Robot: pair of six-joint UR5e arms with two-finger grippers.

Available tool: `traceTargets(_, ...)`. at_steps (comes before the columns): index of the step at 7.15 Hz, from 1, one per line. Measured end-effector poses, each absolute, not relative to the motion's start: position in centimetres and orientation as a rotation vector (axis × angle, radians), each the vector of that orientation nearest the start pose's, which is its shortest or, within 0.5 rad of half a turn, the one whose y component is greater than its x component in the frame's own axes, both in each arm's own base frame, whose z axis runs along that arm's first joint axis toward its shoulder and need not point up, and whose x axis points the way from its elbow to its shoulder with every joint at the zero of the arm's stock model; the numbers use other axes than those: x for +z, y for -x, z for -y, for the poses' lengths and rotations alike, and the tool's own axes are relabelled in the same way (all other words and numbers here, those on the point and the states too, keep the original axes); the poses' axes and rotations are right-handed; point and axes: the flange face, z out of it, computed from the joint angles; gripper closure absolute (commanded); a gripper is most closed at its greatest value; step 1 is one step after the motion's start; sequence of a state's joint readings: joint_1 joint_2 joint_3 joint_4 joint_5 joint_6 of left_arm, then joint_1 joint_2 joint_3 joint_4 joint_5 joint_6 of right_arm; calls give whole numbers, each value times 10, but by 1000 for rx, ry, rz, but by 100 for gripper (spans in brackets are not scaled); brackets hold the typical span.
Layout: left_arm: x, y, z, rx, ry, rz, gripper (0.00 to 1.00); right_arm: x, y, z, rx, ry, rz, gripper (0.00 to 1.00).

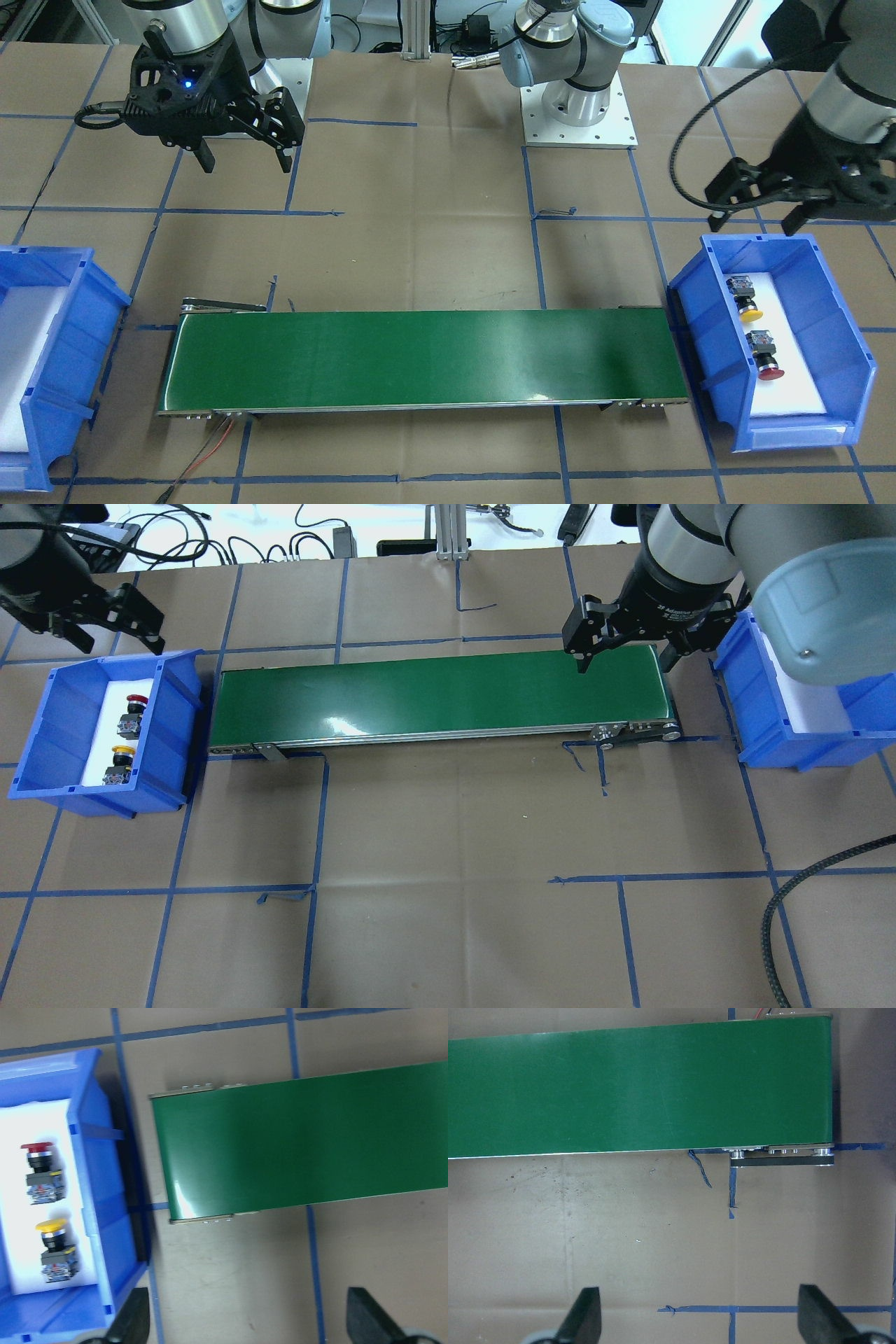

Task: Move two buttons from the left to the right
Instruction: 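Move the left gripper over the bin to the yellow-capped button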

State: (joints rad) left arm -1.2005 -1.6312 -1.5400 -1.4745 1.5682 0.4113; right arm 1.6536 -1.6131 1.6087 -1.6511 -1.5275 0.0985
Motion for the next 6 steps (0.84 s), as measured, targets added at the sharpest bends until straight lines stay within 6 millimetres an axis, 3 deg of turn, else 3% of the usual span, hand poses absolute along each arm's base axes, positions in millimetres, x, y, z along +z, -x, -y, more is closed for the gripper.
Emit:
traceTargets(2, 469, -168, 518, -61, 41, -3132, 0, 496, -177, 469, -123, -21, -3087, 0)
traceTargets(3, 461, -198, 508, -42, 57, -3142, 0, 496, -177, 470, -124, -21, -3086, 0)
traceTargets(6, 416, -218, 493, -20, 34, -3152, 1, 494, -177, 471, -125, -19, -3087, 0)
